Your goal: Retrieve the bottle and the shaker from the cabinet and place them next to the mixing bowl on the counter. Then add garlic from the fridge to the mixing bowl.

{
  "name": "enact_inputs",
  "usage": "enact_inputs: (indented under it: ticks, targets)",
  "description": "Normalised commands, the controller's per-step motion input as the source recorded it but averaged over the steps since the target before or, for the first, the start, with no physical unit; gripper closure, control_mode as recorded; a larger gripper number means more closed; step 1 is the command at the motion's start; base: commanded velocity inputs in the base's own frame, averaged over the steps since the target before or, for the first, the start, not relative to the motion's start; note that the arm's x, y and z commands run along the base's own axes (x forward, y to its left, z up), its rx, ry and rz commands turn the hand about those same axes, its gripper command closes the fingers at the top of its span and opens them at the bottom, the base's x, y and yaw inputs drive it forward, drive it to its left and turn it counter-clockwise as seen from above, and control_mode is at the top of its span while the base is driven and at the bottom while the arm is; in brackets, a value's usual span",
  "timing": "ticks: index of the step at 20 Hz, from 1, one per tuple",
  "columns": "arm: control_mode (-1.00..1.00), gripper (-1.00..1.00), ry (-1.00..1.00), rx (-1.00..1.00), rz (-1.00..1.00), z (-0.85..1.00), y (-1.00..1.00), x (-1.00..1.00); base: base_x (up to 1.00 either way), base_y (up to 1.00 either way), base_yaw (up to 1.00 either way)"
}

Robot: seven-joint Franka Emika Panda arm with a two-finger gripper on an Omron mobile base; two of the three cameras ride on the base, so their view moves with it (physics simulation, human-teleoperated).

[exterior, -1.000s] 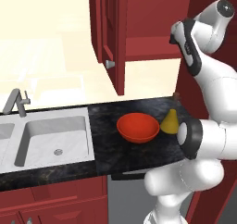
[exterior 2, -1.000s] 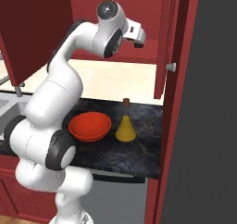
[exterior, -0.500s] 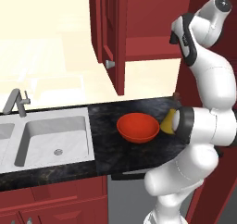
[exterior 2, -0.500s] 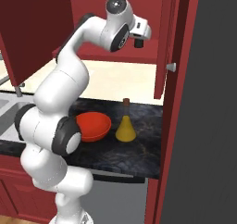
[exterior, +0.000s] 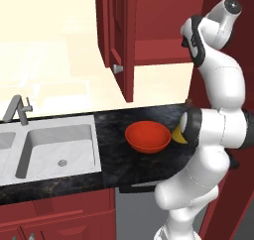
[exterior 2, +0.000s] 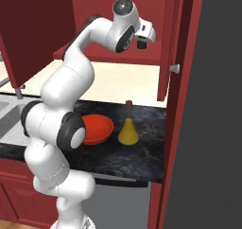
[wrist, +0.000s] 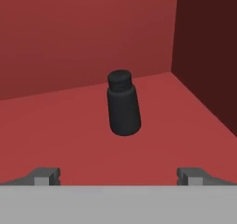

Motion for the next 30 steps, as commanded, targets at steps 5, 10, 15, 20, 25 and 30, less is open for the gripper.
enact_inputs:
  ticks: [5,10,15,20,25,30]
  targets:
    - [-1.0,-1.0,0.0,0.0,0.0,-0.18,0.0,0.28,0.0,0.0,0.0]
    - [-1.0,-1.0,0.0,0.0,0.0,-0.02,-0.18,0.35,0.0,0.0,0.0]
    - [-1.0,-1.0,0.0,0.0,0.0,0.0,-0.22,0.29,0.0,0.0,0.0]
    - [-1.0,-1.0,0.0,0.0,0.0,-0.03,-0.09,0.15,0.0,0.0,0.0]
    - [-1.0,-1.0,0.0,0.0,0.0,-0.07,0.0,0.11,0.0,0.0,0.0]
    - [-1.0,-1.0,0.0,0.0,0.04,-0.1,0.0,0.21,0.0,0.0,0.0]
